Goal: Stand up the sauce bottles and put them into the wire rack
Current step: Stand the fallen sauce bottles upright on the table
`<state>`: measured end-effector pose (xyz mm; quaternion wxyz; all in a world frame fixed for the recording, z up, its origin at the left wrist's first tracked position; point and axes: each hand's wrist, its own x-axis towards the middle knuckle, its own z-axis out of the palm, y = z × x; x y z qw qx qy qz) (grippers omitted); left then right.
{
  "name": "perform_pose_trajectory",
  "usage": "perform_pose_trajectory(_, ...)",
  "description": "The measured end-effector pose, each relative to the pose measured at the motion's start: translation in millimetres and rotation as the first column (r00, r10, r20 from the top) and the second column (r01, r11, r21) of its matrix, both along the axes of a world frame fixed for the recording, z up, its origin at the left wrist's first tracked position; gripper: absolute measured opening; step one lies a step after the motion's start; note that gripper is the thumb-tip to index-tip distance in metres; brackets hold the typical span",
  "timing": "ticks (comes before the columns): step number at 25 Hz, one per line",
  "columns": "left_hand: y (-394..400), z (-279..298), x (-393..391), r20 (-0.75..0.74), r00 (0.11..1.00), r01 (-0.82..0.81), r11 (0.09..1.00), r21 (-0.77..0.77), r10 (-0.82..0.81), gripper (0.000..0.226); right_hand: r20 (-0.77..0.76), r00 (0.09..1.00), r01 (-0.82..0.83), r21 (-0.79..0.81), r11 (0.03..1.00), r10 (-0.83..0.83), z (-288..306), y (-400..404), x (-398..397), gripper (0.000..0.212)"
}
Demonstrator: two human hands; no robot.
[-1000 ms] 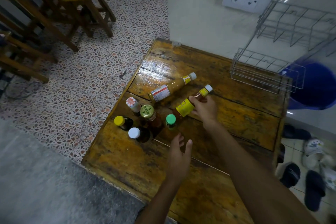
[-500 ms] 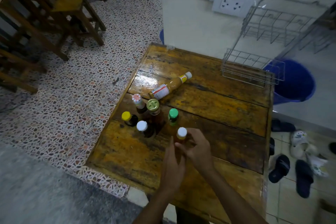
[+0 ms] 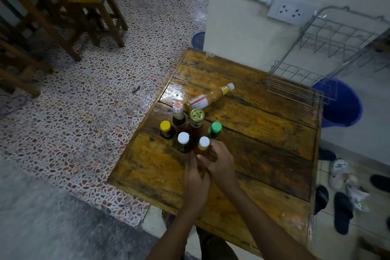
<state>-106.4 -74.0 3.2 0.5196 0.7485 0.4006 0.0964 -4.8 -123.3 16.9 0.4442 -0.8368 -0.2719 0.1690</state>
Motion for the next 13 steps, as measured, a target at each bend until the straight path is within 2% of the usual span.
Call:
perform_pose_trajectory(9,1.8,-3.1,-2.9,-0.011,1.000,0.021,0.998,-0.063,-0.022,0.077,0.023,0.999,0.028,-0.001,1.000,-0.028,-0.1,-2.8,-6.4,0.047)
perform_pose_trajectory(13,0.1,-2.4,0.1,-0.072,0.997,0.006,0.999,-0.031,-0.008,0.073,0.032,0.999,-0.015,0.003,1.000,0.015,-1.0,-6.0,-3.2,0.052)
